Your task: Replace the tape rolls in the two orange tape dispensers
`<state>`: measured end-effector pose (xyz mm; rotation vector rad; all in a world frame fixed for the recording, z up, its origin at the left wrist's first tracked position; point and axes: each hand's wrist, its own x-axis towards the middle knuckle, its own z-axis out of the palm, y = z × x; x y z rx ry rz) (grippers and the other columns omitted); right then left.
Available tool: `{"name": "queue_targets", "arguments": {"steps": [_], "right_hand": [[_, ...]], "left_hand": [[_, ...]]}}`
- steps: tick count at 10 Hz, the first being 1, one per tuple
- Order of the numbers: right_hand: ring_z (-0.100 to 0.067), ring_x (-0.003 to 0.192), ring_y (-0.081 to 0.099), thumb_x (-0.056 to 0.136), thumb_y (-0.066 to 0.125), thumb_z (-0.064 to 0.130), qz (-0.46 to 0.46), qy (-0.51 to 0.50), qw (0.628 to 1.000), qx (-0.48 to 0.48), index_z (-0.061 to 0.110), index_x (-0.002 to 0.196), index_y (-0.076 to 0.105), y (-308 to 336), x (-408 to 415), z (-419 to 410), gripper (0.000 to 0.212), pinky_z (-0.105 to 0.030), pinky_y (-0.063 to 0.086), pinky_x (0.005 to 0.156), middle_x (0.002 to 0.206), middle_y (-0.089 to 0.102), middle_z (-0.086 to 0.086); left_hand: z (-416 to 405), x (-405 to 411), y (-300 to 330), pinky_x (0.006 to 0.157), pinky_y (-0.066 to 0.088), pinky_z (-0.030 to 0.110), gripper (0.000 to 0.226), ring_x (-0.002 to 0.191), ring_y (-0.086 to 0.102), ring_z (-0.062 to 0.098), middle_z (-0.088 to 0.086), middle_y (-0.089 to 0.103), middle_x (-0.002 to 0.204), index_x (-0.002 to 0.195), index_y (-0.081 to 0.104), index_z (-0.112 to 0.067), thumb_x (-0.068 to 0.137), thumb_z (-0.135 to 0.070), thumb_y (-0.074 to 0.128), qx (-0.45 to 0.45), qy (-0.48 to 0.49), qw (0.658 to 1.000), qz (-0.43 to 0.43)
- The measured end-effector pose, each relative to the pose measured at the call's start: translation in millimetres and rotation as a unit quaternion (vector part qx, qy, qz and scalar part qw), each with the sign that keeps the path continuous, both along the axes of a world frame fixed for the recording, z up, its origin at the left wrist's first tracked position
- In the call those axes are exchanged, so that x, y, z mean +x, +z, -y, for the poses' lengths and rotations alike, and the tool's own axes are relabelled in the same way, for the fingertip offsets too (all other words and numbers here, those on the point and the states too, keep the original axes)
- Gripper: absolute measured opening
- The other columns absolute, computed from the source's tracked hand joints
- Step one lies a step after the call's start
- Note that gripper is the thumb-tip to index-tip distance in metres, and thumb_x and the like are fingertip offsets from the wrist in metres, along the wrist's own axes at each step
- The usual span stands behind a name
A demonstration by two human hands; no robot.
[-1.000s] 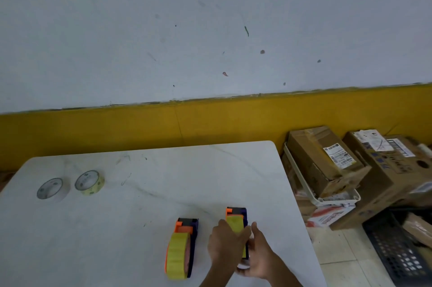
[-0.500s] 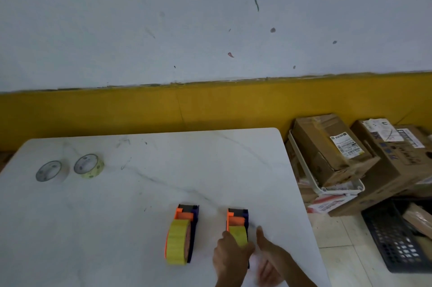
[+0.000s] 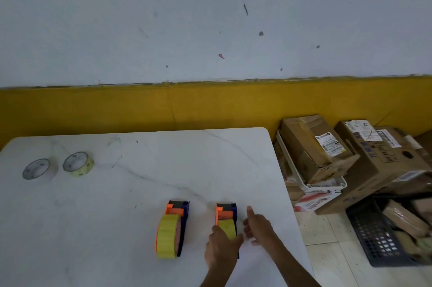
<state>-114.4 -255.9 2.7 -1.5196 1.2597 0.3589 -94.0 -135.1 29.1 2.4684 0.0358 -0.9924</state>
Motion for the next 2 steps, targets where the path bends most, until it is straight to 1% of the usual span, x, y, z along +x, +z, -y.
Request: {"name": "queue_targets", "arguments": {"steps": [1, 2], "right_hand": [[-0.021, 0.074, 0.061, 0.099, 0.027, 0.051, 0.027, 0.028, 0.999, -0.021, 0.010, 0.089, 0.064, 13, 9, 3, 0.056, -0.033, 0.051, 0.068, 0.082, 0.064, -0.008], [-0.022, 0.074, 0.055, 0.098, 0.028, 0.053, 0.069, 0.049, 0.996, -0.040, 0.010, 0.084, 0.062, 41, 12, 8, 0.056, -0.031, 0.046, 0.066, 0.082, 0.058, -0.010]], "left_hand": [[-2, 0, 4, 0.085, 0.048, 0.033, 0.079, 0.110, 0.059, 0.022, 0.003, 0.058, 0.120, 0.120, 0.040, -0.014, 0.069, -0.069, 0.066, -0.003, -0.001, 1.000, -0.017], [-2, 9, 16, 0.085, 0.047, 0.034, 0.090, 0.112, 0.057, 0.022, 0.002, 0.052, 0.124, 0.124, 0.040, -0.014, 0.065, -0.078, 0.060, -0.006, -0.021, 0.999, 0.027]]}}
